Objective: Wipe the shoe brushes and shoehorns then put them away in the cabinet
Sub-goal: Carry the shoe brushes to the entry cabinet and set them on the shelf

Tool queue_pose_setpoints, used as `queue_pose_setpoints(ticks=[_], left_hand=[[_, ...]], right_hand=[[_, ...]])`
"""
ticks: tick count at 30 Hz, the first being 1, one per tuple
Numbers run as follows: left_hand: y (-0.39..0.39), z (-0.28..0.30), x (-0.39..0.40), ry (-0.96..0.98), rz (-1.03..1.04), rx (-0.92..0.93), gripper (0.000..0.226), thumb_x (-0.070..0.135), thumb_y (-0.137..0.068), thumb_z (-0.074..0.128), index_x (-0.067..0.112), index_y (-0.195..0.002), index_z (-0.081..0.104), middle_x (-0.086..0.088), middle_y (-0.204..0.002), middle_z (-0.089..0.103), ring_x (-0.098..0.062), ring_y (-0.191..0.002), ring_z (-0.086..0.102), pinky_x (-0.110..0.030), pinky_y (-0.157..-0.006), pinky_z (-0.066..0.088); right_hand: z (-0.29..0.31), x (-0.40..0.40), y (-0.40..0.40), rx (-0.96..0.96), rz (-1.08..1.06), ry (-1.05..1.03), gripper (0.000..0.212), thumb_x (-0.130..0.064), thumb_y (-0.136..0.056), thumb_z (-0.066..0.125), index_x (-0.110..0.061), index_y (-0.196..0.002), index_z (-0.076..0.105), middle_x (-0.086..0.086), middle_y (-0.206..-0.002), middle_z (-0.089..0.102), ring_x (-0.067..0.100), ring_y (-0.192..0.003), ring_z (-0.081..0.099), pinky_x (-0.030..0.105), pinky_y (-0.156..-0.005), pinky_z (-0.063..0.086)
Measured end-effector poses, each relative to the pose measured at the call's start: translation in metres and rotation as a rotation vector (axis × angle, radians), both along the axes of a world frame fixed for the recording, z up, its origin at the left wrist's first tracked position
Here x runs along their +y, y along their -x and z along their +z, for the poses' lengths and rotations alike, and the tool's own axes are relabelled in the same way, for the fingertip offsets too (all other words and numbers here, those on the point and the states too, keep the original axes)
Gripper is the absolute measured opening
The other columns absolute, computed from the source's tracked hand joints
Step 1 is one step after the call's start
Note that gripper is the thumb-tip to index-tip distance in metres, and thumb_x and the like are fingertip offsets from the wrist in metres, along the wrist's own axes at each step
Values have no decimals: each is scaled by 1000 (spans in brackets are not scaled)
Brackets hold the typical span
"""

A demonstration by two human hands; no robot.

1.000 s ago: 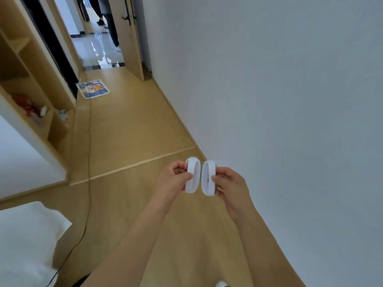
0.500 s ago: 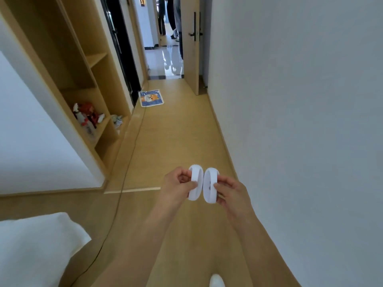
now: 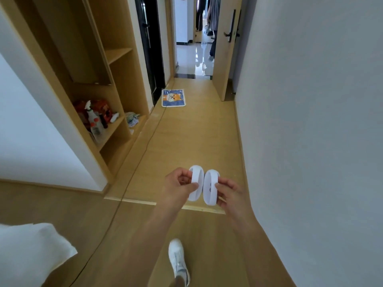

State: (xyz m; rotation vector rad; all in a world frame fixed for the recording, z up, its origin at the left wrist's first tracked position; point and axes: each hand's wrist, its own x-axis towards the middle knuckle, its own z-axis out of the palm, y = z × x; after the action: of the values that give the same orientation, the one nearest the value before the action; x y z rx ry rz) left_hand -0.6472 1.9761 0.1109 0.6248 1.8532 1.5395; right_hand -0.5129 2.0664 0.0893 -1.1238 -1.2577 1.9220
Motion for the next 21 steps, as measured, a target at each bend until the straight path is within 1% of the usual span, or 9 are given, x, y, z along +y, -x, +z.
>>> queue_pose_setpoints(ticks=[3, 5, 7, 9, 13, 16, 19, 21], left_hand=[[37, -11, 49, -19, 8, -21, 17, -2, -77, 71, 6, -91, 64, -24, -93, 66, -23, -77, 60, -40, -71, 51], [62, -13, 79, -30, 4, -38, 16, -2, -78, 70, 6, -91, 64, -20, -89, 65, -24, -77, 61, -44, -72, 53], [98, -14, 123, -52, -14, -57, 16, -2, -78, 70, 6, -91, 64, -15, -87, 65, -25, -78, 61, -48, -74, 54], [135, -9, 167, -61, -33, -69, 16, -2, -78, 70, 6, -90, 64, -12, -85, 64, -25, -77, 61, -46, -73, 53], [207, 5, 238, -84, -50, -65, 16, -1, -78, 70, 7, -91, 64, -11, -85, 65, -22, -75, 61, -39, -67, 50], [256, 8, 281, -65, -36, -61, 16, -1, -78, 70, 8, -88, 64, -7, -82, 64, -19, -74, 60, -37, -67, 49], [305, 4, 319, -67, -12, -60, 15, -1, -77, 71, 10, -85, 64, -2, -76, 62, -18, -72, 59, -35, -65, 47], [338, 0, 345, -59, 15, -53, 16, 0, -76, 72, 11, -84, 64, 0, -74, 62, -18, -71, 59, -36, -66, 48]], right_hand=[[-6, 49, 36, 4, 3, -7, 18, -5, -94, 59, -12, -102, 73, 11, -100, 75, 24, -89, 69, 37, -78, 58], [-4, 79, 60, -4, 2, -14, 18, -5, -94, 60, -13, -101, 74, 10, -100, 74, 23, -88, 69, 38, -78, 58], [-1, 121, 94, -4, -13, -36, 18, -5, -94, 60, -13, -101, 74, 11, -102, 74, 24, -89, 69, 43, -82, 58], [7, 164, 129, -10, -12, -57, 18, -5, -94, 59, -12, -103, 74, 15, -106, 73, 26, -91, 68, 47, -86, 57], [19, 236, 201, -11, -1, -62, 19, -5, -94, 58, -10, -105, 73, 16, -105, 71, 25, -91, 67, 41, -82, 56], [21, 279, 252, -5, -3, -47, 20, -3, -93, 58, -8, -106, 72, 18, -108, 71, 27, -93, 68, 41, -81, 56], [19, 319, 302, 20, 6, -30, 18, -2, -92, 58, -6, -103, 72, 17, -102, 72, 24, -88, 68, 39, -77, 56], [16, 348, 335, 16, 38, -27, 18, -2, -93, 57, -4, -105, 70, 16, -100, 71, 24, -88, 67, 39, -77, 55]])
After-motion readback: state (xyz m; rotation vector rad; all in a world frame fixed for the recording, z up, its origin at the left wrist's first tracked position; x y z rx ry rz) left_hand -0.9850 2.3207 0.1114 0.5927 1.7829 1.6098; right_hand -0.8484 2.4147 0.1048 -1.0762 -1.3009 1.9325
